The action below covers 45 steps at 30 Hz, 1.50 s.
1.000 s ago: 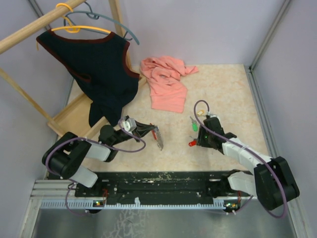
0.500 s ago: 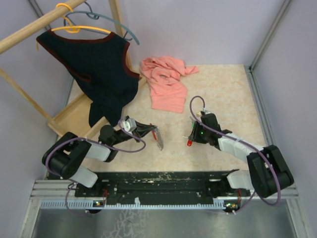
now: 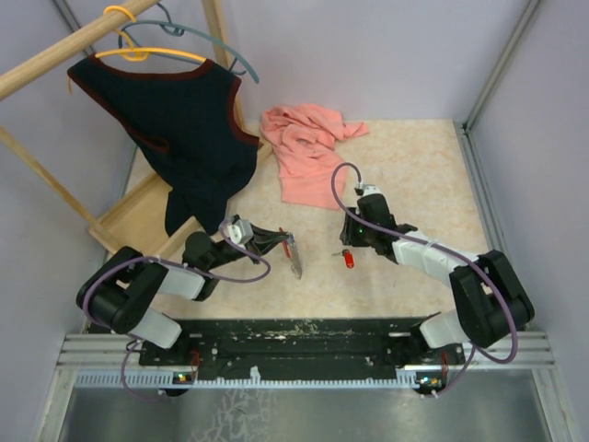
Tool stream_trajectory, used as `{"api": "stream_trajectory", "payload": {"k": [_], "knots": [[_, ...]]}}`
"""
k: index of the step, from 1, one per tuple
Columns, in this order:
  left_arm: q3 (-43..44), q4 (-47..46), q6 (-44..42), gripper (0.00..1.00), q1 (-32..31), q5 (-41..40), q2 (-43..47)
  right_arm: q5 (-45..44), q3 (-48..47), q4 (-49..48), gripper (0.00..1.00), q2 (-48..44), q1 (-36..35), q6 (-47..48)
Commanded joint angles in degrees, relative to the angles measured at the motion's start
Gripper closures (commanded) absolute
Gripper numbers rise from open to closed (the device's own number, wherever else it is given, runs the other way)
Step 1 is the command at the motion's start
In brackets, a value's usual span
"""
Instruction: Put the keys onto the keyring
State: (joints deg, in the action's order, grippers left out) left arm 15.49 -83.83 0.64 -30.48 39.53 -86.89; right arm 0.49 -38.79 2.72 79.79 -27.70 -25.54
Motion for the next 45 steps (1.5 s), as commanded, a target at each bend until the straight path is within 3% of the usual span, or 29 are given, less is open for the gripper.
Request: {"api": "stream_trajectory", "payload": {"k": [1, 6, 9, 16, 28, 34, 38, 41, 45], "knots": [[-0.4, -0.9, 0.0, 1.00, 0.3, 0.2, 1.7, -4.5, -2.0, 4.4, 0.65, -1.9, -0.3, 3.5], [-0.3, -0.8, 0.2, 1.00, 0.3, 0.5, 1.7, -3.1, -3.2, 10.2, 0.63, -0.3, -0.3, 3.1], [-0.4, -0.7, 0.2, 1.00, 0.3, 0.5, 1.8, -5.1, -1.0, 9.1, 0.64, -0.4, -0.3, 1.2], [-0.3, -0.7, 0.3, 1.00, 0.3, 0.7, 1.9, -0.7, 0.2, 2.8, 0.69, 1.1, -0.2, -1.3], [-0.1, -0.5, 0.3, 1.00, 0.3, 1.0, 1.8, -4.0, 1.4, 4.4, 0.72, 1.6, -0.2, -2.4], [0.0, -0.5, 0.4, 1.00, 0.3, 1.2, 1.7, -1.0, 1.9, 2.5, 0.79, 2.5, -0.2, -3.6], [0.1, -0.6, 0.4, 1.00, 0.3, 1.2, 1.6, -1.4, 1.5, 2.9, 0.90, 1.5, -0.2, -3.1], [0.0, -0.6, 0.6, 1.00, 0.3, 1.2, 1.6, -4.0, 0.0, 4.8, 0.99, -0.3, -0.2, -1.7], [0.0, -0.4, 0.4, 1.00, 0.3, 1.2, 2.1, -8.7, -3.2, 10.2, 1.00, -3.6, 0.1, 1.6]]}}
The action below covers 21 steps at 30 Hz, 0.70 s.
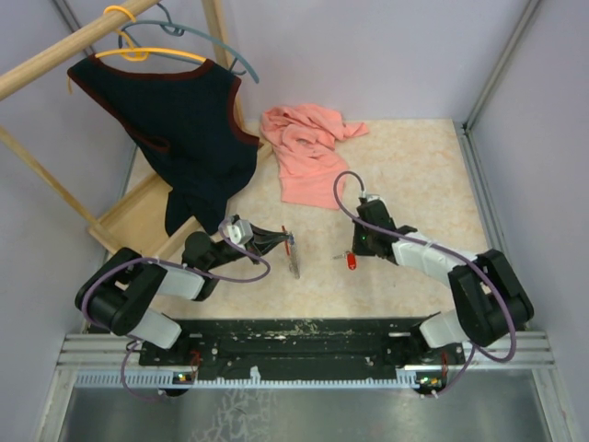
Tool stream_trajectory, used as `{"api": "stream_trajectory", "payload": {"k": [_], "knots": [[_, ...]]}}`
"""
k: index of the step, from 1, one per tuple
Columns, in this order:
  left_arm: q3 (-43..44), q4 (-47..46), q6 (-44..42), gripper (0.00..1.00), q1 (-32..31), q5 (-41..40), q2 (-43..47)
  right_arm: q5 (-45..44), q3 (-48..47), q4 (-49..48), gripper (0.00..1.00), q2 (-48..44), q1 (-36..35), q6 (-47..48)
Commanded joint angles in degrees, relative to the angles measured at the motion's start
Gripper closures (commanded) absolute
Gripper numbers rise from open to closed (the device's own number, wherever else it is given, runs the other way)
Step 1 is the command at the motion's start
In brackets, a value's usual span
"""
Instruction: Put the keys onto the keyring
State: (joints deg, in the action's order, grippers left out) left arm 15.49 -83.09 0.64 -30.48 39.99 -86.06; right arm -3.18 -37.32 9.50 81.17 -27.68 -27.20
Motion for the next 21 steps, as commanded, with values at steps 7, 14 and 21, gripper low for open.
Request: {"api": "stream_trajectory", "payload": {"k": [7, 14, 21], "knots": [[0.1, -0.6, 0.3, 1.00, 0.3, 0.8, 1.4, -17.5, -9.7, 13.0, 1.00, -8.6, 0.2, 7.1], [0.3, 0.2, 0.2, 1.00, 0.3, 0.8, 1.8, -21.4, -9.4, 15.9, 1.00, -6.1, -2.4, 3.0], [0.4, 1.5, -0.2, 1.00, 0.3, 0.3, 2.6, -18.7, -6.5, 13.9, 1.00, -0.6, -7.8, -7.4]]}}
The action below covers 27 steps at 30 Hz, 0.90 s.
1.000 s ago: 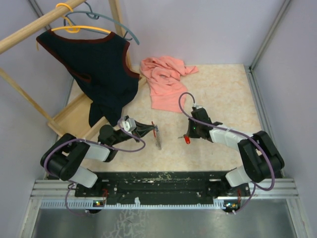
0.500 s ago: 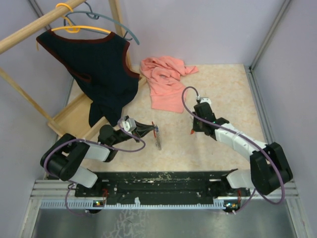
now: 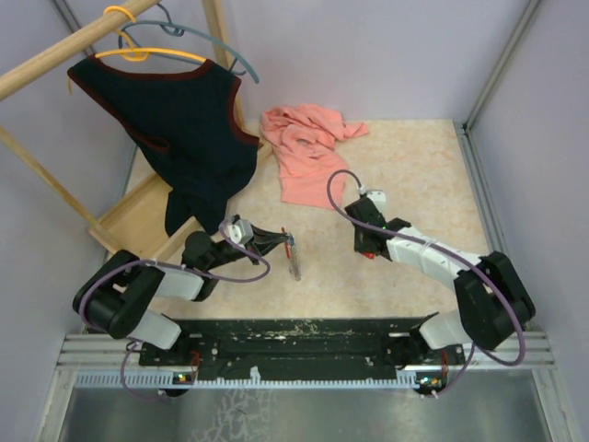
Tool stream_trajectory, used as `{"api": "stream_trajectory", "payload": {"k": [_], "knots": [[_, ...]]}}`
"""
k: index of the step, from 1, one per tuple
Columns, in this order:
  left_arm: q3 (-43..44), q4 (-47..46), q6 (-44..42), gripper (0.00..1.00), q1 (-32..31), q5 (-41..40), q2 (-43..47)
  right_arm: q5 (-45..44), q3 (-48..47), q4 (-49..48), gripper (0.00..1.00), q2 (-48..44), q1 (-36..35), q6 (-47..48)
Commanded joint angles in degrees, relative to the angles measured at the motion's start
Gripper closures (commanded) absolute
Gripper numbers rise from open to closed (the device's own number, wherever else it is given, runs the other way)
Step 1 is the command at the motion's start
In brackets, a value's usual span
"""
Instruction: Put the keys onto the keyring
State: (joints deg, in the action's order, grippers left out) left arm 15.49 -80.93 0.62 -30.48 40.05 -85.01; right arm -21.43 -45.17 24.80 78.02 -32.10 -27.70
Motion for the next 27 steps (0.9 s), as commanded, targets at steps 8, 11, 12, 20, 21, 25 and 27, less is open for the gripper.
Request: {"api": "stream_trajectory", "payload": {"k": [8, 11, 12, 20, 21, 25, 27], "knots": [[0.4, 1.2, -0.8, 1.00, 0.3, -0.5, 2.9, 3.2, 2.5, -7.7, 1.00, 6.9, -8.1, -14.4], [0.5, 1.2, -0.8, 1.00, 0.3, -0.3, 2.9, 5.8, 1.7, -10.5, 1.00, 8.4, -8.4, -14.9], [0.5, 1.3, -0.7, 1.00, 0.3, -0.3, 3.0, 6.6, 1.1, -11.0, 0.96, 8.9, -8.4, -14.7], [0.6, 3.1, -1.2, 1.00, 0.3, -0.8, 3.9, 9.1, -1.8, -6.7, 0.71, 6.6, -7.0, -7.8], [0.6, 3.1, -1.2, 1.00, 0.3, -0.7, 3.8, 10.0, -1.5, -6.3, 0.69, 5.7, -6.6, -6.9], [0.8, 3.0, -1.1, 1.00, 0.3, -0.5, 3.5, 13.0, 1.0, -5.6, 0.64, 2.2, -4.6, -3.9], [0.9, 3.0, -1.1, 1.00, 0.3, -0.5, 3.5, 13.8, 1.8, -5.0, 0.64, 1.1, -4.4, -2.1]]}}
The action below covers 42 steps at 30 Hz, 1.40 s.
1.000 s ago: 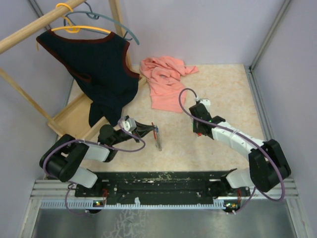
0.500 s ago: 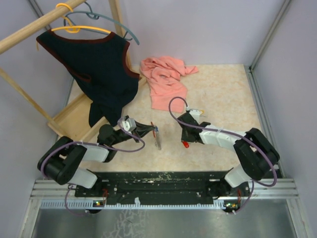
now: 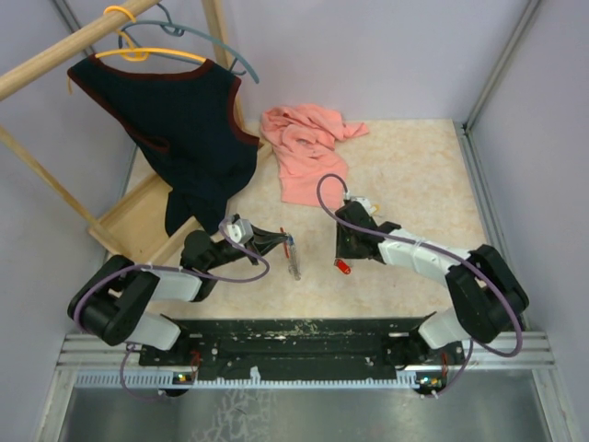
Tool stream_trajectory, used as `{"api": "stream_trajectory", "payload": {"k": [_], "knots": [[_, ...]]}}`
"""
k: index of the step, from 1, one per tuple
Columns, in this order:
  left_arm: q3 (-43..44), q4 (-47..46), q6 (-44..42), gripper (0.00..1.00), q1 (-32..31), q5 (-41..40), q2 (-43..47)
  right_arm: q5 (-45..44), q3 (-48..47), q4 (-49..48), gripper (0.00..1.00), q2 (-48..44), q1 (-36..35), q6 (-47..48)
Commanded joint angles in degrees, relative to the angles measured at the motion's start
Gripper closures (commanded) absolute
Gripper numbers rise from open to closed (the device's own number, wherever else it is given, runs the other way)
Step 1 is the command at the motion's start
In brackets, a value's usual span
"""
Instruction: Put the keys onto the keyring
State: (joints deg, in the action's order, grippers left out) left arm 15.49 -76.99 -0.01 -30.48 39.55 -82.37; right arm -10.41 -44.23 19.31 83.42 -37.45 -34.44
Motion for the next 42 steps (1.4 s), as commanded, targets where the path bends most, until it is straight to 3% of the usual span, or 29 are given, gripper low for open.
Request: {"api": "stream_trajectory", "payload": {"k": [1, 12, 19, 28, 35, 39, 42], "knots": [[0.9, -0.9, -0.4, 1.00, 0.3, 0.1, 0.8, 3.3, 1.2, 0.5, 0.64, -4.5, 1.0, 5.4], [0.9, -0.7, -0.5, 1.00, 0.3, 0.3, 0.8, 6.3, 2.9, 0.1, 0.46, -2.2, 1.9, 10.0], [1.0, -0.5, -0.7, 1.00, 0.3, 0.1, 1.1, 12.4, 3.1, -2.4, 0.48, 1.5, -0.2, 5.2], [0.6, 0.8, -1.6, 1.00, 0.3, -0.6, 2.4, 17.4, -0.9, -7.4, 0.61, 2.5, -2.2, 1.1], [0.6, 1.8, -2.4, 1.00, 0.3, -0.9, 3.2, 13.4, -5.3, -2.1, 0.65, 2.4, -0.3, 17.3], [0.6, 2.6, -3.3, 1.00, 0.4, -1.1, 3.6, 17.4, -3.6, -3.8, 0.65, 0.0, 1.7, 29.7], [0.5, 3.3, -3.9, 1.00, 0.4, -1.3, 4.0, 21.5, -3.1, -4.6, 0.64, -0.1, 1.6, 33.7]]}}
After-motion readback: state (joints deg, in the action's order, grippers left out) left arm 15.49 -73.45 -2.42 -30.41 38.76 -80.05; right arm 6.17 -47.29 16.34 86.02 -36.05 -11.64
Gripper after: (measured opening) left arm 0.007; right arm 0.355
